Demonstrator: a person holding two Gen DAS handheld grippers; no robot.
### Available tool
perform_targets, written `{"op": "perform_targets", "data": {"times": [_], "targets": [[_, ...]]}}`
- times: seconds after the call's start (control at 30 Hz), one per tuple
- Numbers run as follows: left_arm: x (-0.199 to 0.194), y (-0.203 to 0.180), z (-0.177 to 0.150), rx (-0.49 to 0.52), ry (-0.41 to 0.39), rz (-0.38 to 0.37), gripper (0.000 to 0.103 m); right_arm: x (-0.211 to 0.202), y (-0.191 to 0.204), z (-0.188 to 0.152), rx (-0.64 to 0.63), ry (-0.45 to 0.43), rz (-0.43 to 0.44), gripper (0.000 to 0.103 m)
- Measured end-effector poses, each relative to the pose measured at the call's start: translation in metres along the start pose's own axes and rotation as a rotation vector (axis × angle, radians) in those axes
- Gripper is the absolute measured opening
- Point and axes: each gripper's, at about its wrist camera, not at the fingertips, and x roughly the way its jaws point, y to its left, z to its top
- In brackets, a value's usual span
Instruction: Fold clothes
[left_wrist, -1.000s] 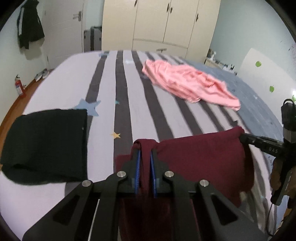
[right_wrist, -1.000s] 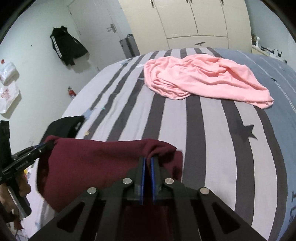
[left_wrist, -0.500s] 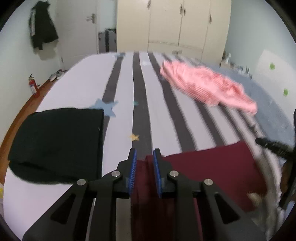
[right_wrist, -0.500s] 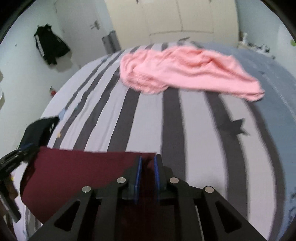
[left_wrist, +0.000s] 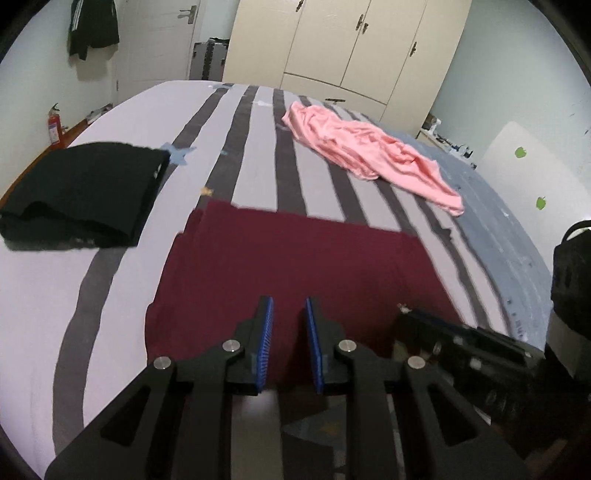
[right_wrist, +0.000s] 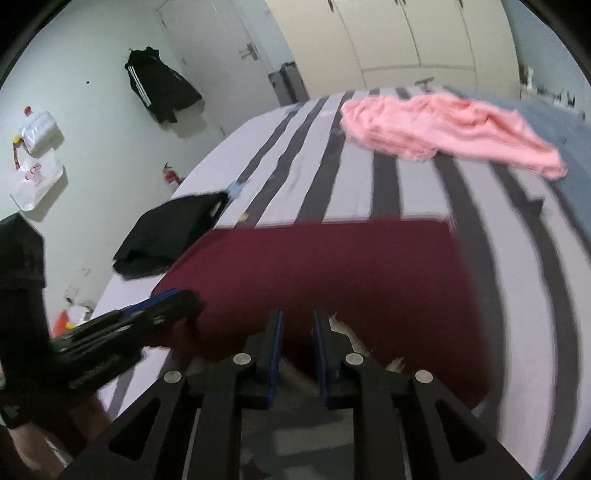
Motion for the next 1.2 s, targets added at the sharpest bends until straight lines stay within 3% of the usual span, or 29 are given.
{"op": "perform_targets", "data": {"times": [0.1,0.13,0.23,0.43,0.57,0.73,0.93,1.03,1.13,1.2], "targets": [[0.022,0.003,-0.019,0.030,0.044,0.034,0.015,0.018,0.000,-0.016,0.008,0.032,-0.010,0.016],[0.027,0.004,-0.026,0.048,0.049,0.045,0.015,0.023,-0.002,-0.021,0.010,0.039,-0.013,0.012],[0.034,0.002,-0.039,0.090,0.019,0.063,0.015,0.032,-0.006,-0.035,0.006,0.043,-0.019,0.011],[0.014,0.008,-0.019,-0.009,0.033,0.011,0.015,0.024,0.003,-0.026,-0.033,0.038,-0.055,0.011],[-0.011,0.006,-0.019,-0.041,0.015,-0.045,0.015,0.005,0.012,-0.021,-0.010,0.012,0.008,0.014],[0.005,0.011,-0.042,-0.034,0.070,-0.009,0.015,0.013,0.029,-0.033,-0.017,0.047,0.029,0.014],[0.015,0.014,-0.054,0.001,0.073,-0.018,0.015,0.033,0.017,-0.049,-0.020,0.058,0.024,0.010],[0.002,0.013,-0.041,0.011,0.061,-0.010,0.015,0.025,0.019,-0.041,-0.033,0.062,0.010,0.010],[-0.009,0.017,-0.022,0.041,-0.007,0.020,0.015,0.013,0.015,-0.028,-0.033,0.019,-0.025,0.010],[-0.003,0.027,-0.018,0.049,-0.007,0.057,0.015,0.007,0.007,-0.020,-0.025,-0.009,-0.057,0.010]]}}
